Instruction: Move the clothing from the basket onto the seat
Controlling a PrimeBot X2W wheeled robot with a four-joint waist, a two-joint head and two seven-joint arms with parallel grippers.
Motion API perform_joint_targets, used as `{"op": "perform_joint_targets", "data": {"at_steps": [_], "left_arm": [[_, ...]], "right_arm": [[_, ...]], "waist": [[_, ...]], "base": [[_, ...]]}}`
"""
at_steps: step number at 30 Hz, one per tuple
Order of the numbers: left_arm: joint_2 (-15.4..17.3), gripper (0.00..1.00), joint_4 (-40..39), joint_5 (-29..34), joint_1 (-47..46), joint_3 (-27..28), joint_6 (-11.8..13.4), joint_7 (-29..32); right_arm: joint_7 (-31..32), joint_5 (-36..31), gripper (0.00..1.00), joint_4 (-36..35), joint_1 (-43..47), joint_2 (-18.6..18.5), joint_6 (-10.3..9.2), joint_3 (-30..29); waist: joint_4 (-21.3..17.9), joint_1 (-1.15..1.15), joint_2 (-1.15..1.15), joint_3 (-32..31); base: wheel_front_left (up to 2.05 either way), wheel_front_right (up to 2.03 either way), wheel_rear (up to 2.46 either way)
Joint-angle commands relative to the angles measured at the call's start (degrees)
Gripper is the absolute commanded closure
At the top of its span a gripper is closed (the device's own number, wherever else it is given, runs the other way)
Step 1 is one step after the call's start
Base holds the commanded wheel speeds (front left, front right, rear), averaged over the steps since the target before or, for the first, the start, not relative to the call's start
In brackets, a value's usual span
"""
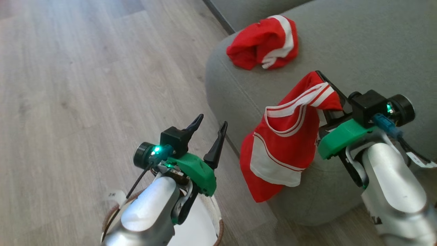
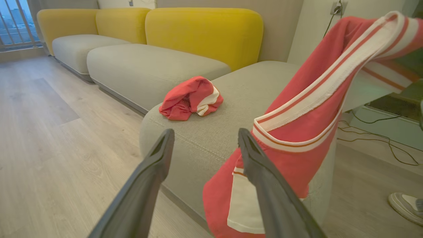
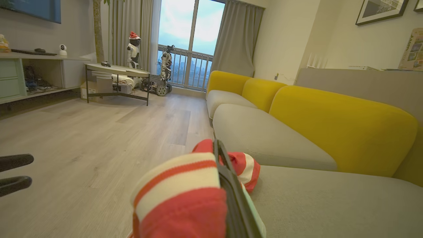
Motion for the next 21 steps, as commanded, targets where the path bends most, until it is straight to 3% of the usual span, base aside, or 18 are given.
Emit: {"op": "perform_joint_targets", "data": {"at_steps": [1, 11, 21], "left_arm": [[0.6, 0.0, -1.8, 0.4, -2.0, 1.8, 0.2, -0.7], [0.0, 0.0, -2.5, 1.6, -2.7, 1.1, -0.3, -0.8], [0.7, 0.0, -6.5, 5.4, -4.9, 0.0, 0.3, -0.8]], "right_arm": [[0.4, 0.3, 1.0, -2.9, -1.5, -0.1, -0.02, 0.7], [5.1, 3.6, 1.0, -3.2, -9.4, -3.5, -0.02, 1.4], [13.2, 10.5, 1.0, 4.9, -32.8, -13.9, -0.02, -0.1]], "waist": [[-1.3, 0.0, 0.0, 1.2], [0.4, 0.0, 0.0, 3.8], [7.2, 0.0, 0.0, 11.8]], "base": [[0.0, 0.0, 0.0], [0.0, 0.0, 0.0], [0.0, 0.0, 0.0]]}}
